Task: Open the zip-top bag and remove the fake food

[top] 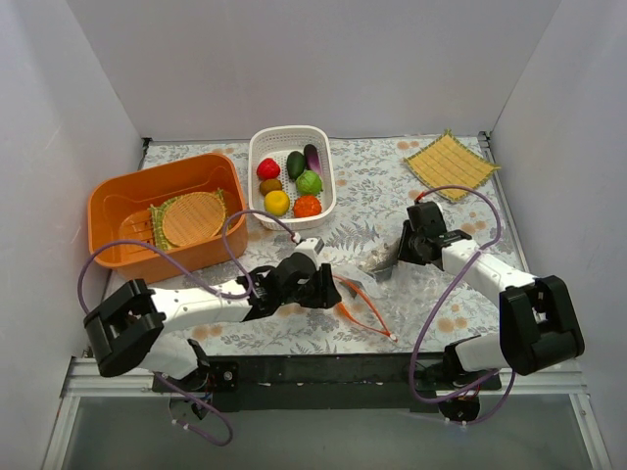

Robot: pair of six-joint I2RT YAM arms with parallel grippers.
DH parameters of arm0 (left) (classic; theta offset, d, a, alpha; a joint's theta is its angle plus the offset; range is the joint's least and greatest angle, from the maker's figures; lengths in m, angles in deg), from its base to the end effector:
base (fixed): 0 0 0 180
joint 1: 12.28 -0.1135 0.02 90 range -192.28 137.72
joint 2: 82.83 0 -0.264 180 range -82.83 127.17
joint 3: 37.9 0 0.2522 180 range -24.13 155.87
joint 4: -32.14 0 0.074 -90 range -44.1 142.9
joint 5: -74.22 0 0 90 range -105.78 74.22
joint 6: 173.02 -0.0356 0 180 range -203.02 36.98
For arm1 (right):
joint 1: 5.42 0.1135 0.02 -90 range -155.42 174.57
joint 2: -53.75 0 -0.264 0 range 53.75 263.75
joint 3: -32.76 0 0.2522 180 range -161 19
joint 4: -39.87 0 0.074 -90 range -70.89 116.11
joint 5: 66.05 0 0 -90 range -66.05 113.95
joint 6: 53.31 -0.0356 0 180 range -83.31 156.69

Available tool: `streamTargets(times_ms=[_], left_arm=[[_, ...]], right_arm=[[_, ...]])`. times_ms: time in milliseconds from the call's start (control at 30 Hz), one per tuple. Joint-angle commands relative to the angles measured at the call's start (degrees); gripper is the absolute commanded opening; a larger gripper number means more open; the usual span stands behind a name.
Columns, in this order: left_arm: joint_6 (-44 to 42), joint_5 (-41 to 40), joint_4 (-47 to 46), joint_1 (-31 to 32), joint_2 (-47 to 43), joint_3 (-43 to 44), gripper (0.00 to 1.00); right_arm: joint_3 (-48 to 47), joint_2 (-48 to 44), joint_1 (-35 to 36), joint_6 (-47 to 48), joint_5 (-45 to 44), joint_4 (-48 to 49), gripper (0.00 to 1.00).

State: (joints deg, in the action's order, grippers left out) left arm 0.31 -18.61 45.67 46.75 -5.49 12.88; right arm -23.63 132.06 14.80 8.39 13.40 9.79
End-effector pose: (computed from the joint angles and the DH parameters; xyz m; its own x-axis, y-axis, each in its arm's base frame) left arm 0.1412 -0.2319 0.1878 -0.8698 -0.4785 -0.1204 -0.2319 0.6119 -0.7562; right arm 0.2533 0.0864 0.1920 -0.7620 0.2160 -0.6105 0.1445 0.9757 0.1648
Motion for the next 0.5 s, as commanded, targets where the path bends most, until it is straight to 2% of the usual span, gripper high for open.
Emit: streamTargets(times_ms=[0,67,167,467], left_arm=[[-1.94,-1.56,-6.27,0.13,5.79,3.32,0.43],[-2.38,-2.00,-8.11,0.13,7.81,4.20,0.42],[-3.87,-2.44,-10.14,0.13,11.07,6.13,0.41],[-4.66,-1.74,-7.32,0.30,11.87,8.52,0.42]], right_arm=[[0.53,-1.30,-0.19,-0.27,-0.09,2.08,0.31],[1.14,-1.49,-0.19,-0.45,0.70,2.25,0.24],[1.58,-1.49,-0.10,-0.45,1.32,2.34,0.18],[1.59,-1.66,-0.01,-0.09,1.66,2.16,0.13]])
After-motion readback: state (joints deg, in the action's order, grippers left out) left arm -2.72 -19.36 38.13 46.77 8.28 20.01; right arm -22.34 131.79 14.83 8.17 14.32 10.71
